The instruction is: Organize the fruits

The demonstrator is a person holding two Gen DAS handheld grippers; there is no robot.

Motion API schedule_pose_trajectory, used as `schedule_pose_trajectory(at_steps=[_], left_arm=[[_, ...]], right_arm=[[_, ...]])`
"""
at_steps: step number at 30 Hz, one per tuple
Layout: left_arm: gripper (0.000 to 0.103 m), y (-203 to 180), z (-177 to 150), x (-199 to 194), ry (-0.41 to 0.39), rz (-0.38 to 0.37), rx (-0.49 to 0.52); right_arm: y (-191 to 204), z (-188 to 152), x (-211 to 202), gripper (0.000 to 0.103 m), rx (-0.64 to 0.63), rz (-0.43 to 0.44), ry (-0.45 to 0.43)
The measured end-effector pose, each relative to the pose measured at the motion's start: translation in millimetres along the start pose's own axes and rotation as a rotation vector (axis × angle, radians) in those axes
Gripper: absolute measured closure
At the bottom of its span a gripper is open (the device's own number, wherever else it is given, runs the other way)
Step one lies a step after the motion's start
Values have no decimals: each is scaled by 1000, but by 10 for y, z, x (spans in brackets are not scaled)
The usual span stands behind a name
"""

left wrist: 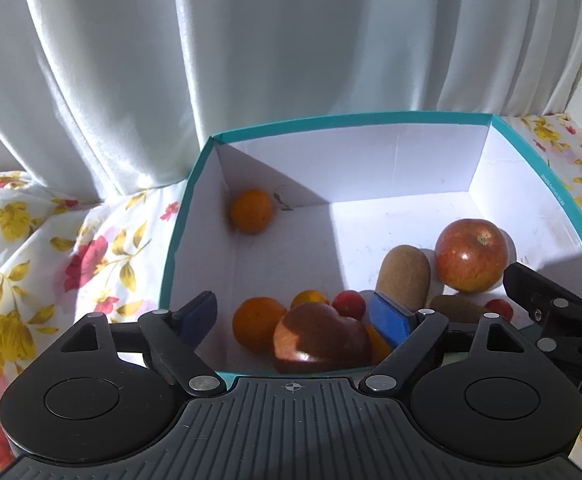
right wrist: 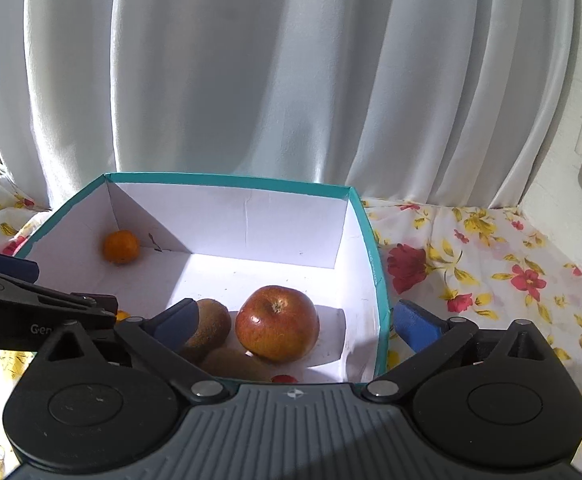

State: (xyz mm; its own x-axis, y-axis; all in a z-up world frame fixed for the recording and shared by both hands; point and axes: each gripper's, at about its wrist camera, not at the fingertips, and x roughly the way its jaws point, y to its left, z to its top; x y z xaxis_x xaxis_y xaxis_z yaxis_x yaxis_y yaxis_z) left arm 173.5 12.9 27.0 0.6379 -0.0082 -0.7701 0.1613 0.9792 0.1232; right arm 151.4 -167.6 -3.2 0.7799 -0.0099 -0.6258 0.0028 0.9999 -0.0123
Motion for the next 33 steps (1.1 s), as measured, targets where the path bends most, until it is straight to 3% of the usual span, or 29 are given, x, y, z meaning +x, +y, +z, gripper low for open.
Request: schedule_pose_trajectory(at_steps=[3, 6, 10, 13, 15, 17, 21, 28, 33], left_arm=[[12, -2, -67, -112, -15, 9, 22], [9, 17, -109, -289, -44, 39, 35], [8, 141, -110, -487, -24, -23, 0], [7, 230, -104, -531, 17, -85, -44], [8, 246, -74, -478, 91, -119, -42], [9, 195, -36, -406, 191, -94, 8], [12, 173, 19, -370, 231, -17, 44], [12, 198, 233, -385, 273, 29, 11], [12, 207, 180, -309, 306, 25, 0]], right_arm=[[-53, -39, -116, 0, 75, 16, 10], [-33, -59, -240, 0, 88, -25, 18], [24, -32, -341, 0, 22, -29, 54], [61, 4, -326, 0, -23, -31, 141], [99, 37, -242, 0, -61, -19, 254], [116, 39, -168, 0, -49, -14, 344], [112, 145, -97, 0, 4, -19, 450], [113, 416, -12, 0, -15, -92, 497], [73, 481, 67, 0, 14, -58, 521]])
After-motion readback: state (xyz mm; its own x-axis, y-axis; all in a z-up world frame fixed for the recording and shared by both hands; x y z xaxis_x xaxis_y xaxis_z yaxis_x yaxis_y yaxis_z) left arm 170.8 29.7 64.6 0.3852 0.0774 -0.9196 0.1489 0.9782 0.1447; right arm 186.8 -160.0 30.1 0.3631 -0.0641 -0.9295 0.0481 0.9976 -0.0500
